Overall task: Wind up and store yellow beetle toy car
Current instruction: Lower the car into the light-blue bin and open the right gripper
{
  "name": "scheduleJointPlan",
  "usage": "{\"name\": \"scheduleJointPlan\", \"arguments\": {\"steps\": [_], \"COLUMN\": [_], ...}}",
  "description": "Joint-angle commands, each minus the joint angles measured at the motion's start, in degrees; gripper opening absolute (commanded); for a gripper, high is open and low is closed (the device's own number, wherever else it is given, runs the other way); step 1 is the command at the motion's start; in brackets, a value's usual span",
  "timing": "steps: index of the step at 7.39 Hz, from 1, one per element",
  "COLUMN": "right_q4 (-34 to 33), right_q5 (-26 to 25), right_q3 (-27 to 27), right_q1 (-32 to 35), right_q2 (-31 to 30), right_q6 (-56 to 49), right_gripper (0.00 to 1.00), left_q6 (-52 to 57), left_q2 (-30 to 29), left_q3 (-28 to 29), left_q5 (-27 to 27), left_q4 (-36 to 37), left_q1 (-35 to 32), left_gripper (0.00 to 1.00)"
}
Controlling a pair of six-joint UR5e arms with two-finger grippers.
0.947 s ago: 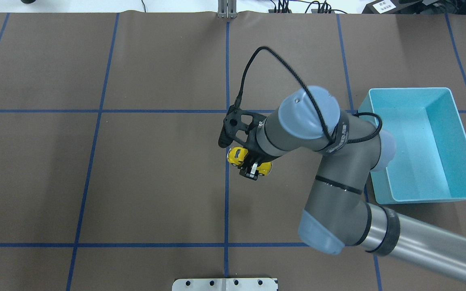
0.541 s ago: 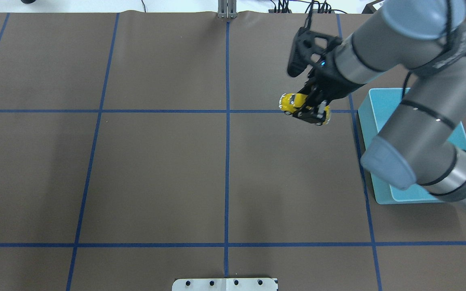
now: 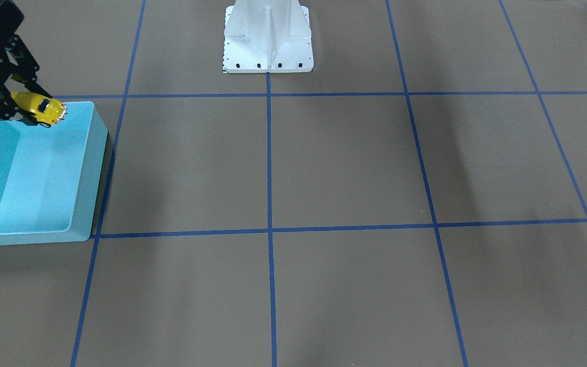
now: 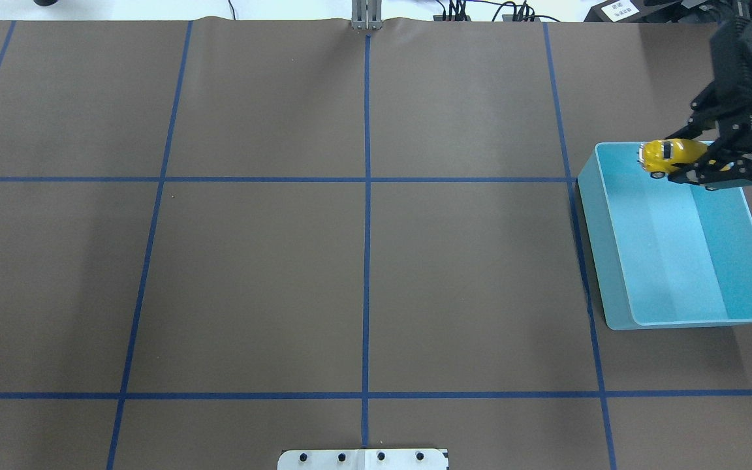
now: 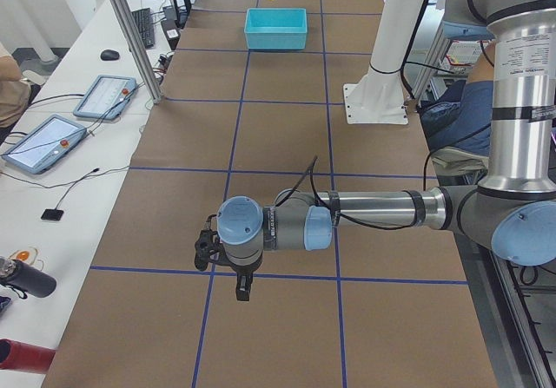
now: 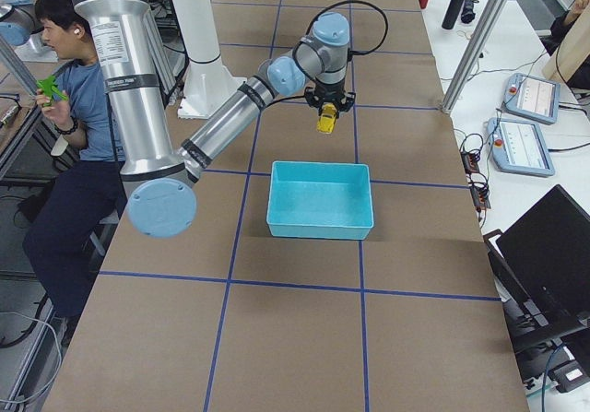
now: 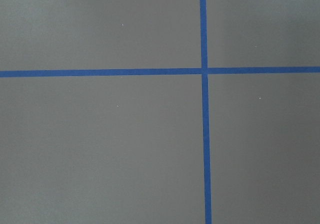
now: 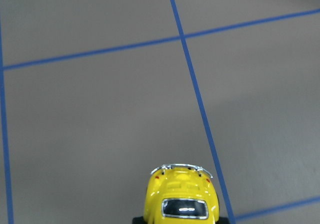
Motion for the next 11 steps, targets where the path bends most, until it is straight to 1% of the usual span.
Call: {"name": "scheduleJointPlan", "arguments": {"steps": [1, 2, 3, 5, 6, 8, 10, 11], "right_q4": [5.32, 10.66, 16.46, 24.48, 26.61, 27.85, 35.64, 38.64], "right_q5": [0.32, -0.38, -0.91, -1.01, -1.01, -2.05, -3.90, -3.91], "right_q3": [-3.27, -6.35, -9.86, -18.47, -20.95, -22.72, -27.19, -28.95], "right_q1": [1.46, 1.37, 1.28, -0.20, -1.61, -5.30, -7.24, -7.59], "right_q2": [-7.93, -10.65, -11.98, -10.94, -10.15, -7.43, -6.98, -6.89], "right_q6": [-9.86, -11.37, -11.38, -10.77, -9.55, -5.24, -4.09, -3.65], "right_gripper": [0.00, 0.00, 0.00, 0.00, 0.00, 0.00, 0.00, 0.00], "left_q6": [0.00, 0.00, 0.00, 0.08, 0.08, 0.08, 0.08, 0.08], "left_q2": [0.00, 0.00, 0.26, 0.26, 0.26, 0.26, 0.26, 0.26], "left_q3": [0.00, 0.09, 0.00, 0.09, 0.17, 0.26, 0.35, 0.35], "left_q5": [0.00, 0.00, 0.00, 0.00, 0.00, 0.00, 0.00, 0.00], "left_q4": [0.00, 0.00, -0.09, -0.09, -0.09, -0.18, -0.18, -0.18], "left_q1": [0.00, 0.00, 0.00, 0.00, 0.00, 0.00, 0.00, 0.00], "left_gripper": [1.00, 1.00, 1.00, 1.00, 1.00, 1.00, 1.00, 1.00]}}
